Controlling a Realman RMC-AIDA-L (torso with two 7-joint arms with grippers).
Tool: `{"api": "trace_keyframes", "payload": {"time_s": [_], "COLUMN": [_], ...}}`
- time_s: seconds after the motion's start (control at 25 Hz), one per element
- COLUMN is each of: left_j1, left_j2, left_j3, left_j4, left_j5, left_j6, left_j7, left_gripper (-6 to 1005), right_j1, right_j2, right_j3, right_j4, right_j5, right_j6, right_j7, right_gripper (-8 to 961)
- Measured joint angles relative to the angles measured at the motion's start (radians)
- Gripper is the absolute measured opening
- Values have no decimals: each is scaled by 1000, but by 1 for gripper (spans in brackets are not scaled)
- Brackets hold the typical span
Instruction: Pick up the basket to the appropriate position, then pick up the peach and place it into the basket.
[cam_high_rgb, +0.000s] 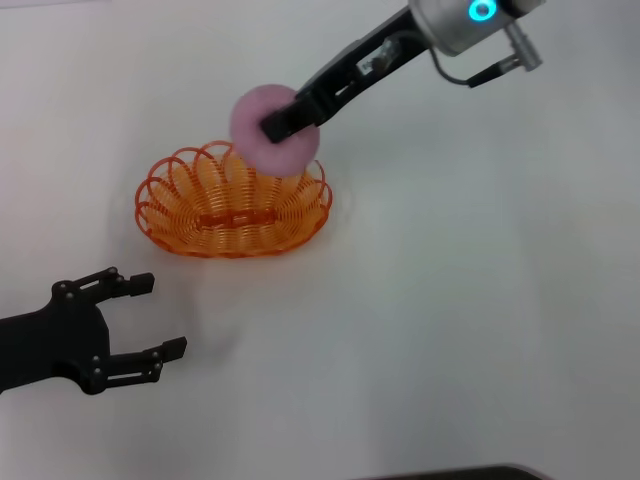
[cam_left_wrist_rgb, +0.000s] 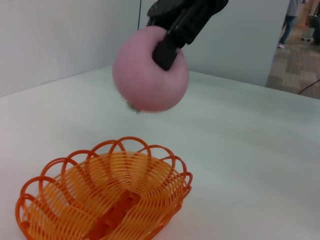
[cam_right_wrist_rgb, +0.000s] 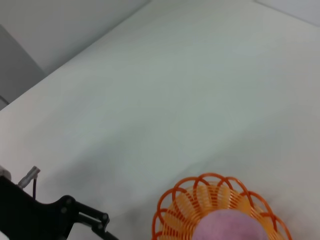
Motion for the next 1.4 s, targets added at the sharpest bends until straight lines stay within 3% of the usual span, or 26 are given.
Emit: {"api": "trace_keyframes", "payload": {"time_s": [0.32, 0.76, 1.16, 1.28, 1.4], "left_j1": [-1, -2, 1, 3, 6], "left_j2": [0, 0, 0, 0, 0], "left_j3": [-2, -2, -11, -13, -34], "left_j4": [-2, -11, -13, -14, -17], "left_j5": [-12, -12, -12, -12, -14], "left_j6": [-2, -4, 5, 7, 18], "left_j7": [-2, 0, -2, -4, -5], "left_gripper": [868, 867, 867, 867, 867], "right_j1": [0, -7, -14, -49, -115], "right_j2": [4, 4, 2, -2, -7], "right_j3": [-137, -195, -184, -174, -129], "right_j4": [119, 164, 171, 153, 110], "right_j5": [66, 77, 97, 152, 252], "right_j6": [154, 220, 226, 218, 169], "right_j7": [-33, -76, -103, -168, -270], "right_gripper": [311, 346, 812, 941, 940]}}
